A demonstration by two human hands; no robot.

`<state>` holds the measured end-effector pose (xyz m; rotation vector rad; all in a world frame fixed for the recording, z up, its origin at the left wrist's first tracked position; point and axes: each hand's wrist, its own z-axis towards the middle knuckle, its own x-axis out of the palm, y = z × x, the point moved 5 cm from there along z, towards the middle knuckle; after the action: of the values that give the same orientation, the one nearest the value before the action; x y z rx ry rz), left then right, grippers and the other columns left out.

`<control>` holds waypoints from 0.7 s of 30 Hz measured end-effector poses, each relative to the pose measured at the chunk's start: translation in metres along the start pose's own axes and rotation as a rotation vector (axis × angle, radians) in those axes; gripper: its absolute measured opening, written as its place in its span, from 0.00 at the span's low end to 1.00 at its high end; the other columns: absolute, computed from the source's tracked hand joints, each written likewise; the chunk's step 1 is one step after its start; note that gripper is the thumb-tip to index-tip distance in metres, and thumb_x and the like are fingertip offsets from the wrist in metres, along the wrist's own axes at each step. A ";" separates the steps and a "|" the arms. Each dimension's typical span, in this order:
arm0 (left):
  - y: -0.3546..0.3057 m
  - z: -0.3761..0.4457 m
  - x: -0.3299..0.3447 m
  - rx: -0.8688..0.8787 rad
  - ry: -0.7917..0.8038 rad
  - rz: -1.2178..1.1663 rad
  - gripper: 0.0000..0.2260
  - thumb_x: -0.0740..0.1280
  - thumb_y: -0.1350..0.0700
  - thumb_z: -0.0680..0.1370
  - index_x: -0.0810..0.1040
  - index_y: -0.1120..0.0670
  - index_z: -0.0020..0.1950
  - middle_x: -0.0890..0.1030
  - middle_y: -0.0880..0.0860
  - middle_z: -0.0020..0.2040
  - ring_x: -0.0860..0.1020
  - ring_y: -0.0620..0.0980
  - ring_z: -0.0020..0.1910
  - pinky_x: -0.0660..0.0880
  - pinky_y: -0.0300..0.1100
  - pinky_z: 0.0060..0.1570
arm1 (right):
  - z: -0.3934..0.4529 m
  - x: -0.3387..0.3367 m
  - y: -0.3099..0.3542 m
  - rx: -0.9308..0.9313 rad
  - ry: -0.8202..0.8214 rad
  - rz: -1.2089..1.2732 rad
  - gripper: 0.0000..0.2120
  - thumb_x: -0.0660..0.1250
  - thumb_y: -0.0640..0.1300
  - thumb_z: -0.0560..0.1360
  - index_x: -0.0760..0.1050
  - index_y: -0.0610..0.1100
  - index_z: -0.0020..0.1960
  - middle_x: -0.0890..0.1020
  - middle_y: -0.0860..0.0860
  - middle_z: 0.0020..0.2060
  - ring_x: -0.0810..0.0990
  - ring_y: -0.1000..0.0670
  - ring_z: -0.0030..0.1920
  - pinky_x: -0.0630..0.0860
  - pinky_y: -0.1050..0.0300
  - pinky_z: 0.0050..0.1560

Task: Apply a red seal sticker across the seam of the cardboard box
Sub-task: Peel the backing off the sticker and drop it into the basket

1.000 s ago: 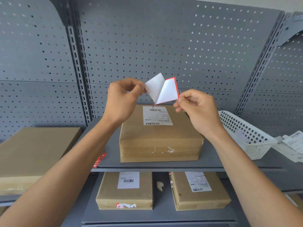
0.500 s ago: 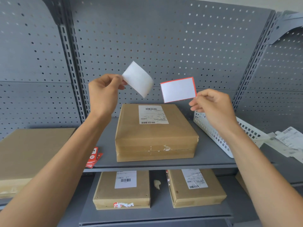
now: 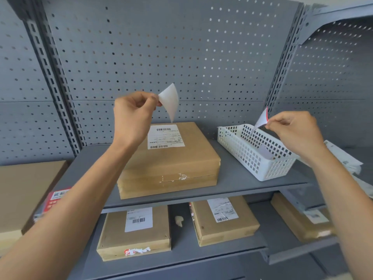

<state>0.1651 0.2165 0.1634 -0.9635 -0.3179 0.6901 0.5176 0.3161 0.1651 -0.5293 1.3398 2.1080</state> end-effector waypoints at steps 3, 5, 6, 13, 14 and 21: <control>-0.005 -0.006 0.028 0.015 0.068 -0.007 0.11 0.67 0.58 0.78 0.85 0.50 0.39 0.86 0.49 0.37 0.81 0.43 0.39 0.76 0.39 0.43 | -0.003 -0.004 -0.015 0.023 0.020 -0.040 0.08 0.68 0.41 0.76 0.85 0.46 0.42 0.87 0.48 0.39 0.84 0.43 0.46 0.78 0.50 0.51; -0.009 -0.011 0.044 0.020 0.105 -0.003 0.11 0.67 0.60 0.79 0.85 0.50 0.39 0.85 0.44 0.37 0.81 0.37 0.38 0.74 0.31 0.42 | -0.005 -0.002 -0.023 0.035 0.039 -0.061 0.08 0.69 0.41 0.76 0.86 0.47 0.43 0.87 0.49 0.40 0.84 0.44 0.48 0.77 0.49 0.54; -0.010 -0.013 0.053 0.023 0.122 0.001 0.11 0.67 0.60 0.79 0.85 0.50 0.40 0.85 0.44 0.38 0.81 0.37 0.38 0.75 0.31 0.42 | -0.006 -0.002 -0.027 0.039 0.051 -0.068 0.07 0.69 0.41 0.77 0.85 0.47 0.44 0.87 0.49 0.41 0.84 0.45 0.48 0.78 0.50 0.54; -0.007 -0.028 0.102 0.007 0.230 0.012 0.12 0.67 0.60 0.78 0.85 0.52 0.38 0.86 0.42 0.37 0.82 0.39 0.39 0.75 0.33 0.43 | -0.009 0.006 -0.052 0.059 0.103 -0.158 0.07 0.69 0.47 0.77 0.87 0.52 0.47 0.87 0.54 0.52 0.79 0.44 0.62 0.70 0.38 0.68; -0.005 -0.029 0.107 0.001 0.239 0.020 0.11 0.67 0.60 0.78 0.86 0.52 0.39 0.87 0.42 0.38 0.83 0.39 0.41 0.77 0.34 0.45 | -0.009 0.006 -0.055 0.053 0.105 -0.174 0.07 0.69 0.46 0.77 0.87 0.52 0.47 0.87 0.54 0.53 0.79 0.44 0.63 0.69 0.38 0.68; -0.006 -0.035 0.127 0.009 0.277 0.015 0.11 0.68 0.59 0.78 0.85 0.48 0.38 0.86 0.40 0.36 0.81 0.36 0.38 0.75 0.30 0.44 | -0.010 0.002 -0.064 0.091 0.125 -0.197 0.07 0.71 0.44 0.75 0.88 0.47 0.43 0.88 0.46 0.52 0.79 0.42 0.60 0.69 0.47 0.63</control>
<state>0.2812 0.2762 0.1430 -1.0399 -0.0636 0.5624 0.5585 0.3281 0.1166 -0.7335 1.3841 1.8718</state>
